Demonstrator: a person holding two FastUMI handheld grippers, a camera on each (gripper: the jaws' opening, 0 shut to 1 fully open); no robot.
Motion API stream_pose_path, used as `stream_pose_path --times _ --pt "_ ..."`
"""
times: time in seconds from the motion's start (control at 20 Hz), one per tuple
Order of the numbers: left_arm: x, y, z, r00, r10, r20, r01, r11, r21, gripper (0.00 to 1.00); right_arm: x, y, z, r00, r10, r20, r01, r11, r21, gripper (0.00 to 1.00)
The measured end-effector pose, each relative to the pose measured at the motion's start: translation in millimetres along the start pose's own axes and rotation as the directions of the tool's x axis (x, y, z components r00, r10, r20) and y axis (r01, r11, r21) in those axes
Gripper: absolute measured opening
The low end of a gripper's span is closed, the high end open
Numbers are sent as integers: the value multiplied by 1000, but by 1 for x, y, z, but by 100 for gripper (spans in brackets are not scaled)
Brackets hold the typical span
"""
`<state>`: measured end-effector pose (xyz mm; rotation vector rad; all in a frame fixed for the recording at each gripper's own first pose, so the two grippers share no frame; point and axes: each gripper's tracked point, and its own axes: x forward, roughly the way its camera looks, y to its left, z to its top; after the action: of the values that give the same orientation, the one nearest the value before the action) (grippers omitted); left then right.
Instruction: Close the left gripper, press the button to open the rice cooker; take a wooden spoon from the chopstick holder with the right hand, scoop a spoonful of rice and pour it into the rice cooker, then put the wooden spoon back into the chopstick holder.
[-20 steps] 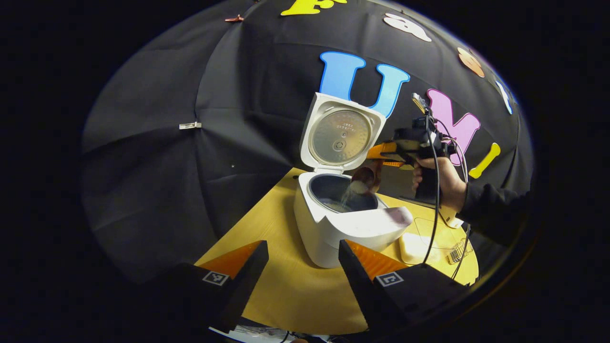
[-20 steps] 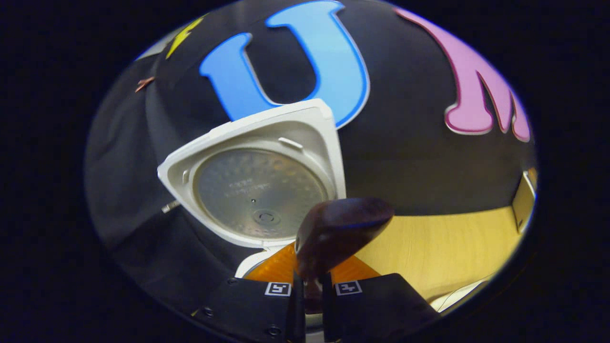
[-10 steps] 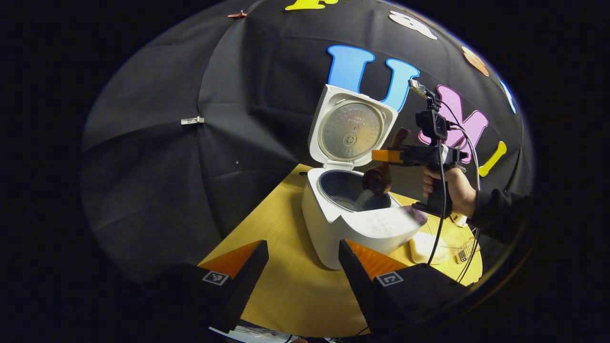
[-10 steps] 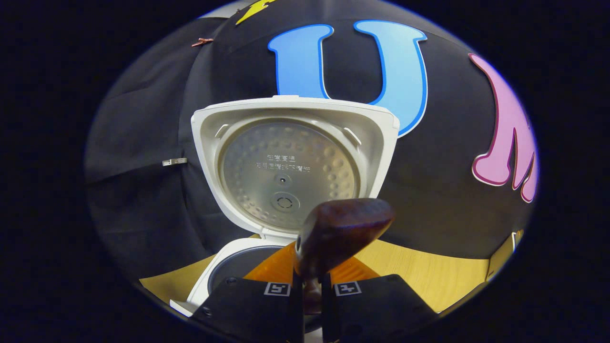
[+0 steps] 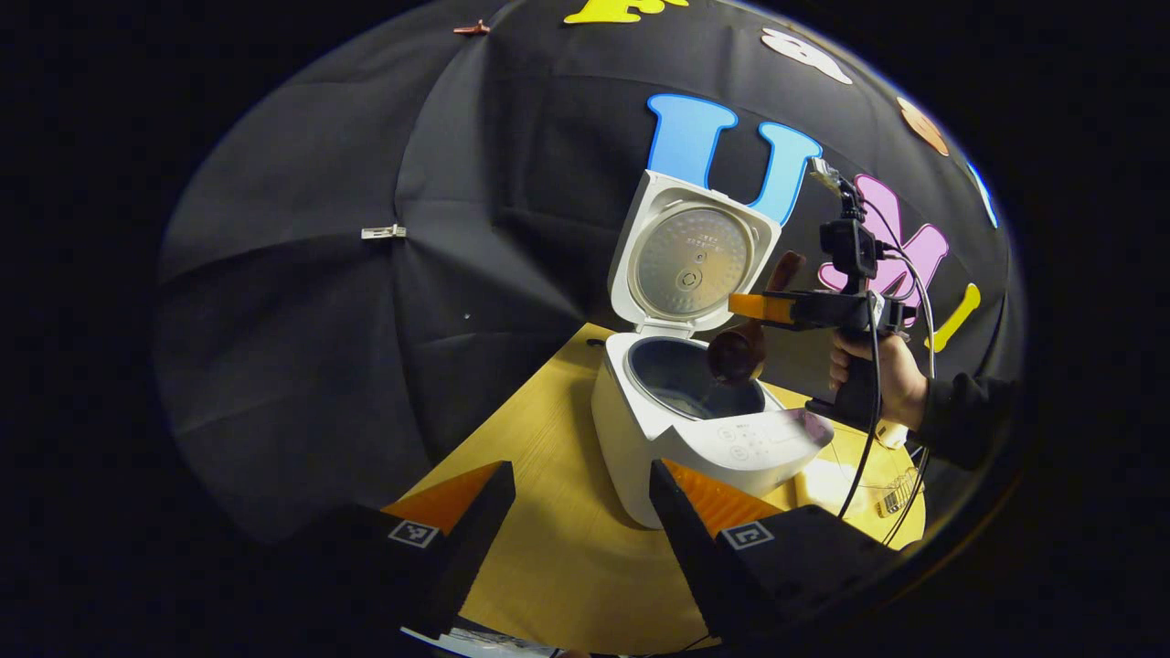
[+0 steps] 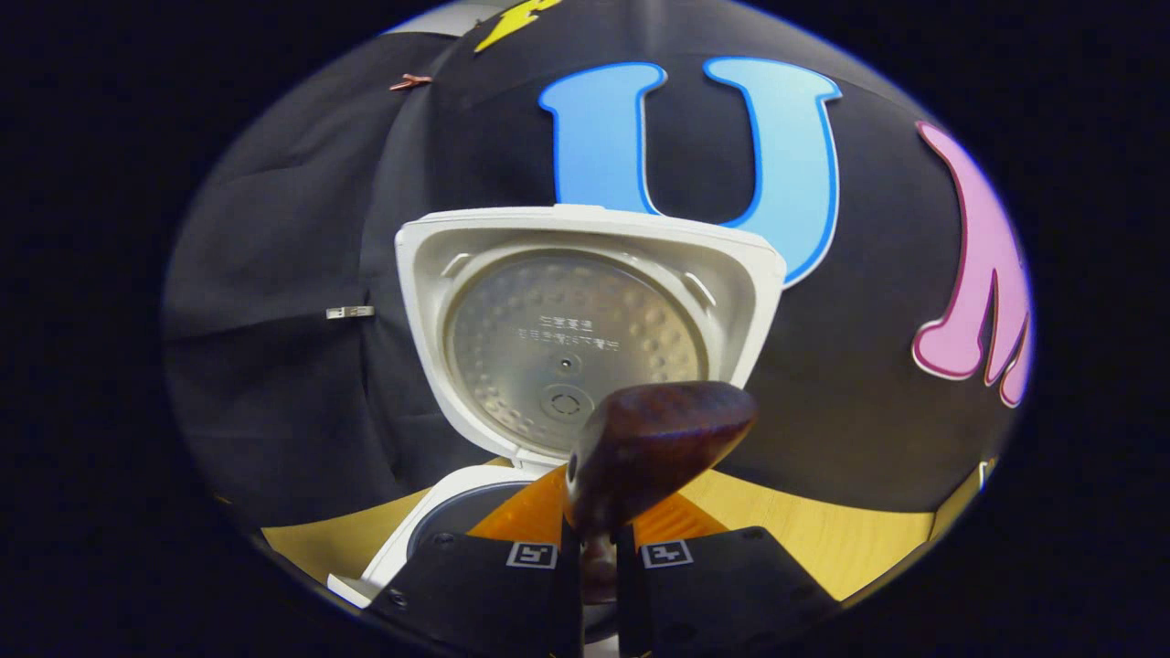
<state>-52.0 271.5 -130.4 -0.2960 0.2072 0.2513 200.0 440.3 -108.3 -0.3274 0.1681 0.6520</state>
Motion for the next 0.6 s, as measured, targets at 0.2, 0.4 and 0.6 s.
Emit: stream_pose_path --times 0.2,0.4,0.6 --pt "3 -2 2 1000 -2 11 2 1000 -9 96 -5 19 -3 999 42 1 -42 996 -79 18" --pt "3 0 3 1000 3 22 -2 1000 -14 96 -13 35 2 997 74 36 -66 980 -185 18" --pt "-2 1 0 1000 9 30 -8 1000 -23 96 -23 55 0 991 125 41 -107 949 -296 18"
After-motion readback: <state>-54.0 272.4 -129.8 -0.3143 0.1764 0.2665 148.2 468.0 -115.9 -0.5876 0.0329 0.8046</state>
